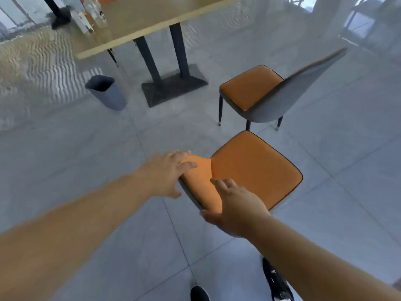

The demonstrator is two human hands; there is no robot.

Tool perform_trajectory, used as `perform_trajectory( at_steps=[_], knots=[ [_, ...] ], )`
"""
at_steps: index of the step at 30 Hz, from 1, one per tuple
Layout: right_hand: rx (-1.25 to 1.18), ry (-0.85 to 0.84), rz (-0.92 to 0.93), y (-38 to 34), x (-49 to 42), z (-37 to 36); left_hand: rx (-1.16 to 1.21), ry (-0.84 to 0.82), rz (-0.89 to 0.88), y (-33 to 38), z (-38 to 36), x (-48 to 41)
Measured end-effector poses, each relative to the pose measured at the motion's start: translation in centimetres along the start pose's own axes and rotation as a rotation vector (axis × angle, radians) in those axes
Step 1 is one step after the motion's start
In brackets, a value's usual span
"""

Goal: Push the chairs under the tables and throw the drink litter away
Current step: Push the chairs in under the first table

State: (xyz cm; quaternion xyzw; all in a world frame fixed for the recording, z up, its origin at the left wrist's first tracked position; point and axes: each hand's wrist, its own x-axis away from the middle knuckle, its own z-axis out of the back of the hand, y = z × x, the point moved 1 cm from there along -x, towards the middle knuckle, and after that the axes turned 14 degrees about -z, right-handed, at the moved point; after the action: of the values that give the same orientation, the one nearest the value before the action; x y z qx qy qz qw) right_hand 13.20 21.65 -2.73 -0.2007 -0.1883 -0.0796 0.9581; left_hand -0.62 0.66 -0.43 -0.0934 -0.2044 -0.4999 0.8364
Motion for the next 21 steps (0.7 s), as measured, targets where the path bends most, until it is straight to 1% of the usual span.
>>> perform_trajectory(
  at_steps=[6, 8, 11, 15, 21],
  knots=[
    [0.094, -0.07, -0.127, -0.9, 0.3, -3.8, 0.011, 0.021, -0.158, -1.1, -3.0, -1.8],
    [0.133, -0.073, -0.128, -0.5, 0.0, -4.3, 0.039, 0.045, -0.175, -1.4, -3.3, -2.0],
    [0.161, -0.086, -0.099, -0.5, -0.2, -4.3, 0.023, 0.028, -0.186, -1.8, -3.5, -1.9],
    [0.212, -0.108, -0.038, -0.6, -0.5, -4.2, 0.008, 0.062, -0.161, -1.4, -4.3, -0.9],
    [0.312, -0.151, 0.09, -0.5, -1.4, -3.7, 0.066, 0.141, -0.035, -0.1, -5.9, 2.5]
  ],
)
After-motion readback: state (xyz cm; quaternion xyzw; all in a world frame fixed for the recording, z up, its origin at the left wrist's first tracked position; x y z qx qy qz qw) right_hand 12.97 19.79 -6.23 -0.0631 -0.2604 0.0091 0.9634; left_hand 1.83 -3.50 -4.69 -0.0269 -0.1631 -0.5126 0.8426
